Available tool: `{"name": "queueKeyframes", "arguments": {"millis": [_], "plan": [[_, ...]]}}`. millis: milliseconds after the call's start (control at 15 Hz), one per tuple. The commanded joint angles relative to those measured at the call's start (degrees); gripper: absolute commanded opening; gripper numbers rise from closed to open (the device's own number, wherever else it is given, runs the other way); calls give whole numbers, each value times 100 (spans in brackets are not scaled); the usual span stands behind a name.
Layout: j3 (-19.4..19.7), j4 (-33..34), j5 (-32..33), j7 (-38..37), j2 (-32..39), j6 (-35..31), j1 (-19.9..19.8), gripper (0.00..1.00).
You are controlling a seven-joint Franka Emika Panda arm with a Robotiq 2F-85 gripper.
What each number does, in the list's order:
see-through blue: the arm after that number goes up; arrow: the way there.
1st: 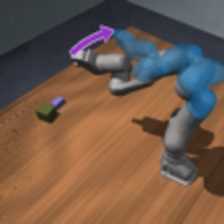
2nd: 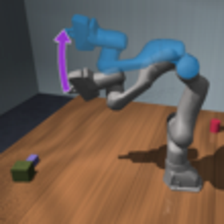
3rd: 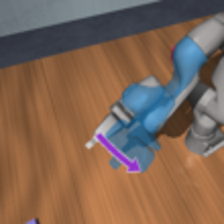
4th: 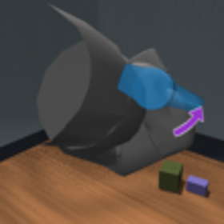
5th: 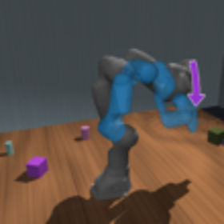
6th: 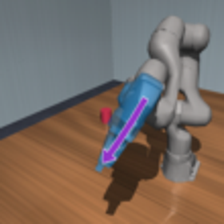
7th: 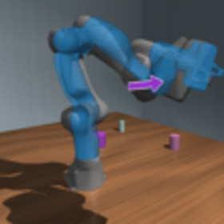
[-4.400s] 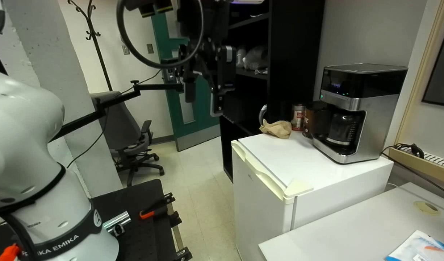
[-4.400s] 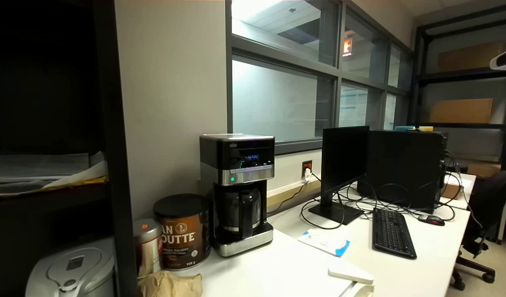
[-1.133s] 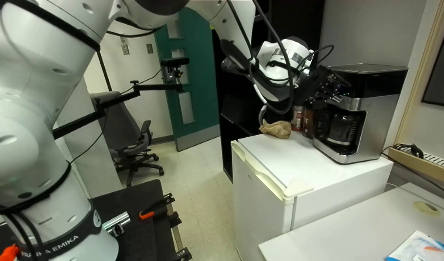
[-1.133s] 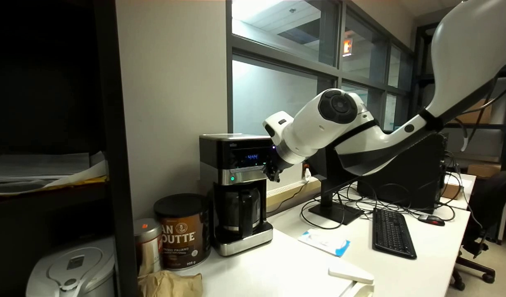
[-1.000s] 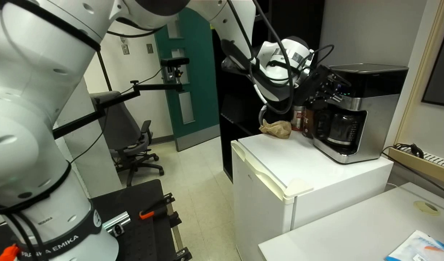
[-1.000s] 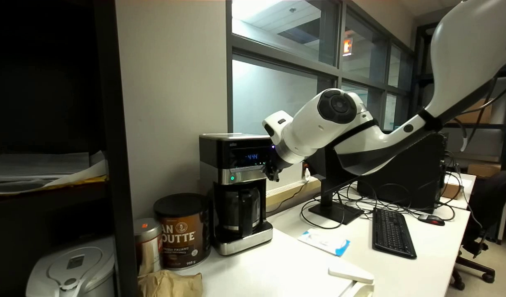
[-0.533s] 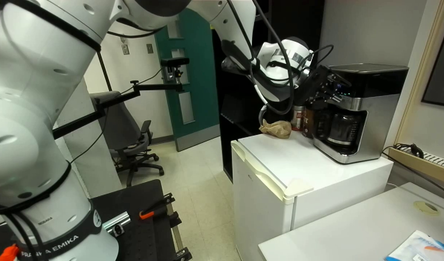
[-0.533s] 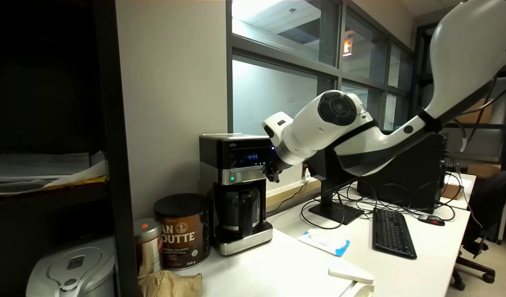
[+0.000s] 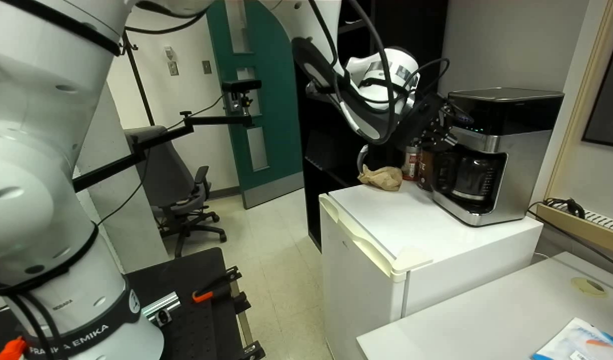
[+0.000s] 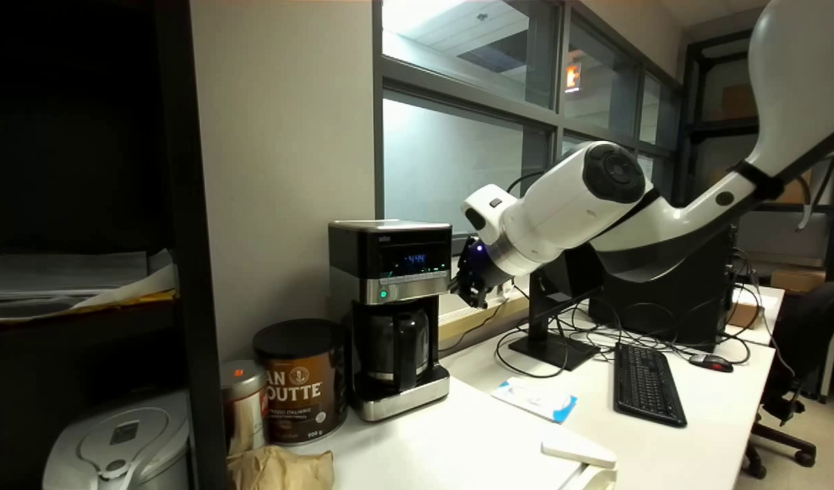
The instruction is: Push the coffee maker behind a bit
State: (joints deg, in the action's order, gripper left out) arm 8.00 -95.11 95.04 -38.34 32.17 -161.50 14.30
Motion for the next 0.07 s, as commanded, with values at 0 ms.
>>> {"name": "queueKeyframes", "arguments": {"millis": [0], "plan": [[36, -875, 576, -502, -752, -423, 9, 0]]}}
